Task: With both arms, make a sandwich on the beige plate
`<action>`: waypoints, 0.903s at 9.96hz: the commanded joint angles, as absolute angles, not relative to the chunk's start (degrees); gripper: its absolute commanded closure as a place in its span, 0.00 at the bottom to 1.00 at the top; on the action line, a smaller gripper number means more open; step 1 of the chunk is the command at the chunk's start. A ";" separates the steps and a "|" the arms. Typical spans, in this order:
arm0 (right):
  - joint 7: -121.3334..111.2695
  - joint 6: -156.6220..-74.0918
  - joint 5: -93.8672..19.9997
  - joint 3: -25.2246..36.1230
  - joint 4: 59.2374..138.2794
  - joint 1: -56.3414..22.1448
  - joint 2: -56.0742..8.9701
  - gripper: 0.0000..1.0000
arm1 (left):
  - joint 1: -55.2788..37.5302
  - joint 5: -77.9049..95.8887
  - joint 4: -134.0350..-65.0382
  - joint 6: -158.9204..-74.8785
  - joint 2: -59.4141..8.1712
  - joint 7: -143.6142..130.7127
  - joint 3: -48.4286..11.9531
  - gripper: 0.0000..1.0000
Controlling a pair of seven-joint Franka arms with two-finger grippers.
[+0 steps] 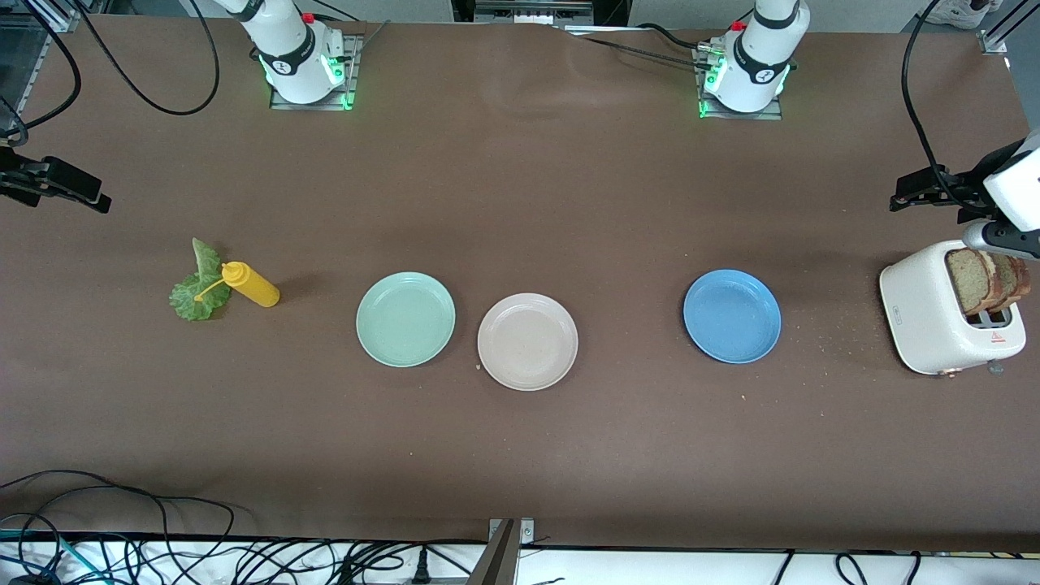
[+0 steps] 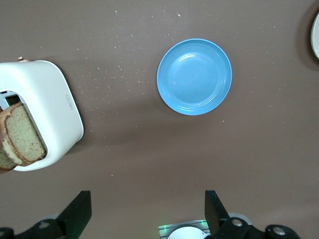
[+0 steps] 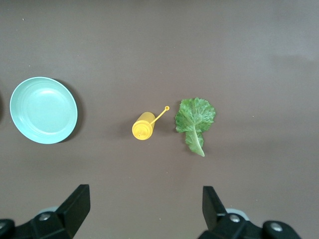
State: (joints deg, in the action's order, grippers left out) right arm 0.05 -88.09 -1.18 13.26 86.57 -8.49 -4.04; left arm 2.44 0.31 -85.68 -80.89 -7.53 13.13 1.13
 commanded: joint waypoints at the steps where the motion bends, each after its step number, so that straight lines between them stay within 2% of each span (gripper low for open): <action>1: 0.62 -87.89 -0.18 12.74 87.01 -8.09 -3.60 0.00 | 2.64 0.88 -85.17 -80.60 -7.73 14.59 1.23 0.00; 9: 0.70 -88.68 -0.18 12.74 87.36 -8.00 -3.69 0.00 | 2.64 0.88 -85.17 -80.68 -7.73 14.50 1.14 0.00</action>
